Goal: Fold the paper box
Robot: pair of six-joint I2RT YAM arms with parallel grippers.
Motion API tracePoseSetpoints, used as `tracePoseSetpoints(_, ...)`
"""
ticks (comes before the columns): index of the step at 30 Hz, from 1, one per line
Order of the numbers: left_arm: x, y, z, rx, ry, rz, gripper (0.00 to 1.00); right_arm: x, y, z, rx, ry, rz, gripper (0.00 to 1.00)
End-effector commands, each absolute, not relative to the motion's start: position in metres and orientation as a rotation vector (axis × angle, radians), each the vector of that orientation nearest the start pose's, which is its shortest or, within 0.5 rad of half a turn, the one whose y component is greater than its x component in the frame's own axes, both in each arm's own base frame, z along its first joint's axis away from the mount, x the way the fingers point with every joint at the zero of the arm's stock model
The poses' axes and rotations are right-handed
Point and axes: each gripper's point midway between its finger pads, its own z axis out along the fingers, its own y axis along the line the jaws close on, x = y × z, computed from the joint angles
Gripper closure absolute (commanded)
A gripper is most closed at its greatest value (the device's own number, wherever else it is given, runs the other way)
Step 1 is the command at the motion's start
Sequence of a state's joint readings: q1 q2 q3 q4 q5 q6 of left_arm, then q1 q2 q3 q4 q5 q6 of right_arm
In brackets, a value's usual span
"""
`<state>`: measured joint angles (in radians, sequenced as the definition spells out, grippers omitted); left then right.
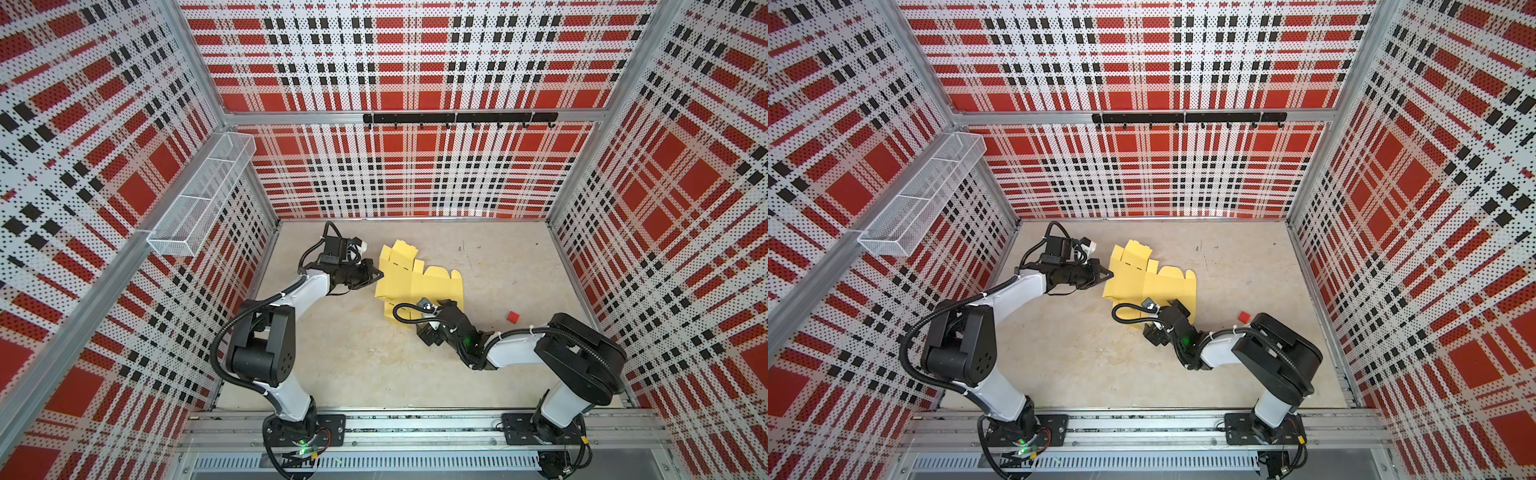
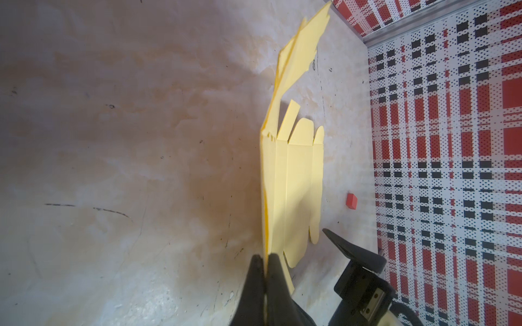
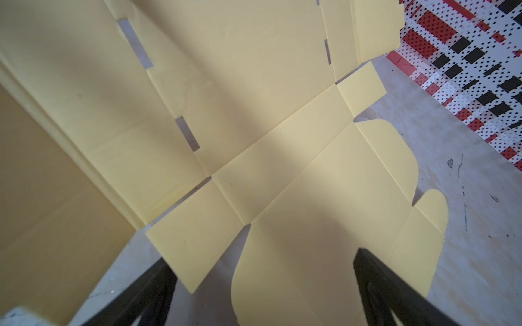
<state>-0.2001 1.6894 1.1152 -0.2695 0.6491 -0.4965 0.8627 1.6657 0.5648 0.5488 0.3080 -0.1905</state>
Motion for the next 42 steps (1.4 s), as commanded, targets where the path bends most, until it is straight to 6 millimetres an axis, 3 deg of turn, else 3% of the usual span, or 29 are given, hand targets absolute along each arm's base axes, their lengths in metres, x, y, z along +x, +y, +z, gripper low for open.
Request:
tracePoseSetpoints(1, 0.402, -0.191, 0.143, -0.021, 2.457, -1.086, 1.00, 0.319, 0.279, 0.089, -0.793, 1.837, 0.107, 0.01)
tracePoseSetpoints(6, 0.398, -0.195, 0.145, 0.009, 2.447, -1.088, 1.00, 0.317, 0.275, 0.090, -0.787, 1.842, 0.107, 0.01)
tracePoseSetpoints(21, 0.396, -0.199, 0.140, 0.030, 2.460, -1.078, 1.00, 0.341, 0.263, 0.088, -0.733, 1.895, 0.099, 0.01)
tracePoseSetpoints(26, 0.394, -0.202, 0.144, 0.044, 2.462, -1.076, 1.00, 0.346, 0.268, 0.091, -0.745, 1.898, 0.105, 0.01)
tracePoseSetpoints(42, 0.392, -0.205, 0.143, 0.064, 2.449, -1.099, 1.00, 0.362, 0.264, 0.073, -0.726, 1.960, 0.073, 0.01)
